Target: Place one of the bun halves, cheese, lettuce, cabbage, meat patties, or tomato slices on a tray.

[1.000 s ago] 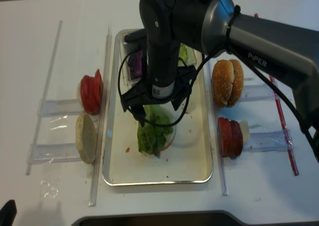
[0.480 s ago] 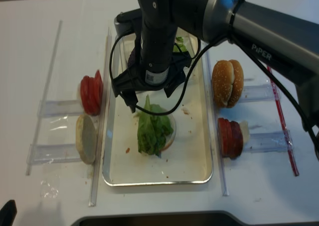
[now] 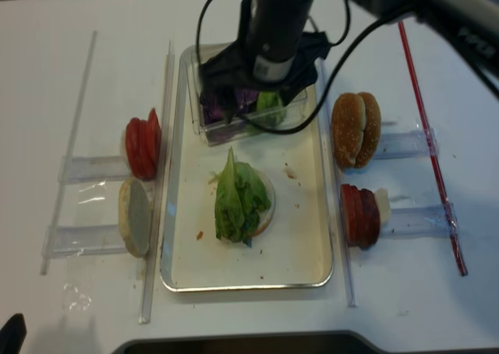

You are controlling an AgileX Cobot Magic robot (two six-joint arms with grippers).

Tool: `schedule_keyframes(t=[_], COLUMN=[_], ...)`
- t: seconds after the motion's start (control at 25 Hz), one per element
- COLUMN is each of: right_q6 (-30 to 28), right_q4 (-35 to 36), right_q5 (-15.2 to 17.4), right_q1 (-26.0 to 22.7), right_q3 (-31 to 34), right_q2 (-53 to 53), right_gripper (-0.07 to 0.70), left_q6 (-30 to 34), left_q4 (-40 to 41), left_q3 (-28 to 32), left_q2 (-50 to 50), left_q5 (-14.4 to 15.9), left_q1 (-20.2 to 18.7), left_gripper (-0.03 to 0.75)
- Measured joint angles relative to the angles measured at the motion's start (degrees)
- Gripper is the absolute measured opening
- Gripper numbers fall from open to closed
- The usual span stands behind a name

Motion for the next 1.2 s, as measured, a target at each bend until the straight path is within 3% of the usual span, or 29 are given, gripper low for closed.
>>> schedule_keyframes(t=[0.24, 0.76, 1.2], right_q6=[-1.61, -5.59, -12.67], right_q4=[-2.31, -6.37, -6.37], right_q5=[0.23, 0.47, 0.83], right_q1=[-8.04, -28.75, -29.75], right_q3=[1.06, 21.58, 37.09], right_q2=[-5.77, -25.71, -46.65], right_gripper=[0.637, 0.632, 0.631], left_q6=[0.0, 0.0, 0.0], left_q4=[0.0, 0.0, 0.0], left_q3=[0.0, 0.0, 0.0], left_q2=[0.0, 0.0, 0.0], left_q5=[0.0, 0.0, 0.0], left_q1=[0.0, 0.0, 0.0], left_gripper=[0.293, 0.293, 0.293])
